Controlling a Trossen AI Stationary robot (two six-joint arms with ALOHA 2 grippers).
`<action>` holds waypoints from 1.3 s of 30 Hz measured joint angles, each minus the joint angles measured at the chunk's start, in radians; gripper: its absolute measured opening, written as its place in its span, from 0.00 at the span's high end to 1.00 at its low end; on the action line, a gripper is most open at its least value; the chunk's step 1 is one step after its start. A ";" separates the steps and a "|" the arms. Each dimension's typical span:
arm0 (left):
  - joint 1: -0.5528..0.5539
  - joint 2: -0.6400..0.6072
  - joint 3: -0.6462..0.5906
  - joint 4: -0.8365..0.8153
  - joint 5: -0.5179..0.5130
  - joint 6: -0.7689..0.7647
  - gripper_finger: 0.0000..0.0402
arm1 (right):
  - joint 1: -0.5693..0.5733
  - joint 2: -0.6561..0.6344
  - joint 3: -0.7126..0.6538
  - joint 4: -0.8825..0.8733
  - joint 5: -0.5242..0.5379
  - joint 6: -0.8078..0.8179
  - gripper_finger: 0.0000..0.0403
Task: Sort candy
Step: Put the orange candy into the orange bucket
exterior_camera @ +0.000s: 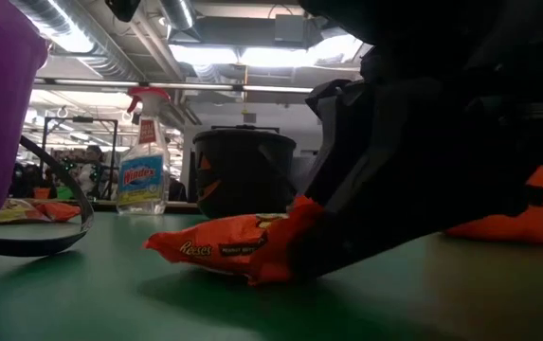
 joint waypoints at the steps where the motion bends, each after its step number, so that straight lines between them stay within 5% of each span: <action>1: 0.000 0.000 0.000 0.000 0.000 0.000 0.68 | 0.000 0.000 0.000 0.000 0.000 0.000 0.77; 14: 0.000 0.000 0.000 0.000 0.000 0.003 0.68 | 0.001 -0.008 0.080 -0.042 -0.046 0.008 0.94; 28: 0.000 0.000 0.000 0.000 0.024 0.003 0.68 | 0.002 -0.011 0.462 -0.590 -0.054 0.041 0.94; 39: 0.000 0.000 0.000 0.002 0.019 0.003 0.68 | 0.002 -0.053 0.481 -0.786 -0.057 0.053 0.94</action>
